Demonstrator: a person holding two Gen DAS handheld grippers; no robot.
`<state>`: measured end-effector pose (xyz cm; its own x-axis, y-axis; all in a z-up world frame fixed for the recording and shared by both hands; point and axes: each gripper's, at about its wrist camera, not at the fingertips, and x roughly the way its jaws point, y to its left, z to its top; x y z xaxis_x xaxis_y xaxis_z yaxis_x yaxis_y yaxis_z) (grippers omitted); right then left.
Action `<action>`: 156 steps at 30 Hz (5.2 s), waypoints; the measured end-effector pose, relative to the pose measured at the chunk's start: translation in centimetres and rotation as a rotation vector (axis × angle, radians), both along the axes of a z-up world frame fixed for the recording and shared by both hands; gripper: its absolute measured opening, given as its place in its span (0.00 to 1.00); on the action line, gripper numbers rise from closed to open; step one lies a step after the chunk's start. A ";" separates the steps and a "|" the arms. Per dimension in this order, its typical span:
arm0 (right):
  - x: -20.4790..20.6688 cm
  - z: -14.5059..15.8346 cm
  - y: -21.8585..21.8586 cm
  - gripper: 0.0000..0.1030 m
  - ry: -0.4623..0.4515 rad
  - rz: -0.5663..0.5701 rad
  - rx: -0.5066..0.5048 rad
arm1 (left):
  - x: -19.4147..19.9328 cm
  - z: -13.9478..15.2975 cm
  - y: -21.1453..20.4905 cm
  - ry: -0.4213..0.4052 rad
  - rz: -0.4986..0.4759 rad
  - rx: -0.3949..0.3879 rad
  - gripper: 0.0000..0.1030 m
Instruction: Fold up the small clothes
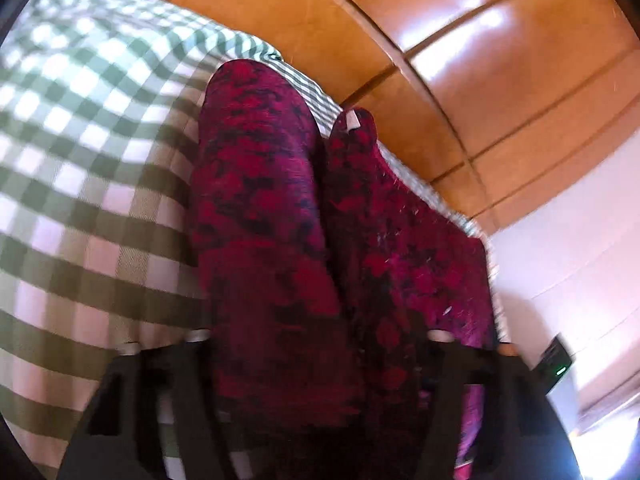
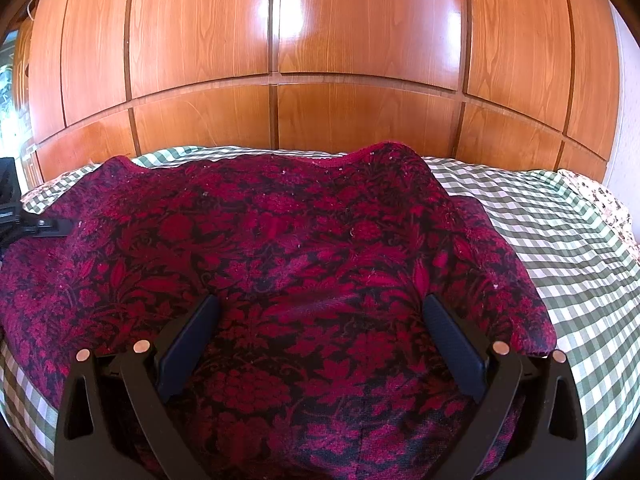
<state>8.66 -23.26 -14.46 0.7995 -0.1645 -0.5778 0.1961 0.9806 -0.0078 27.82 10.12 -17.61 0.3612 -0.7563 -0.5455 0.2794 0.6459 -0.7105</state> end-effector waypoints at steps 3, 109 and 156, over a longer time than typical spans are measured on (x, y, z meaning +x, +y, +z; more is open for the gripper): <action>0.0 0.0 0.0 0.98 0.002 0.000 -0.001 | -1.0 0.5 -0.2 -0.028 0.019 0.034 0.39; -4.5 6.9 -13.9 0.68 0.112 -0.012 0.755 | -17.1 13.1 -17.2 -0.623 -0.050 0.155 0.55; -7.8 11.8 -9.7 0.87 0.035 -0.103 0.300 | -17.9 6.3 -29.2 -0.823 -0.150 0.575 0.80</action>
<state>0.89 -32.91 -2.69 0.7665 -0.0617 -0.6393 0.2990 0.9152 0.2702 9.94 -19.06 -11.27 0.7116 -0.5259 -0.4659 0.6482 0.7472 0.1467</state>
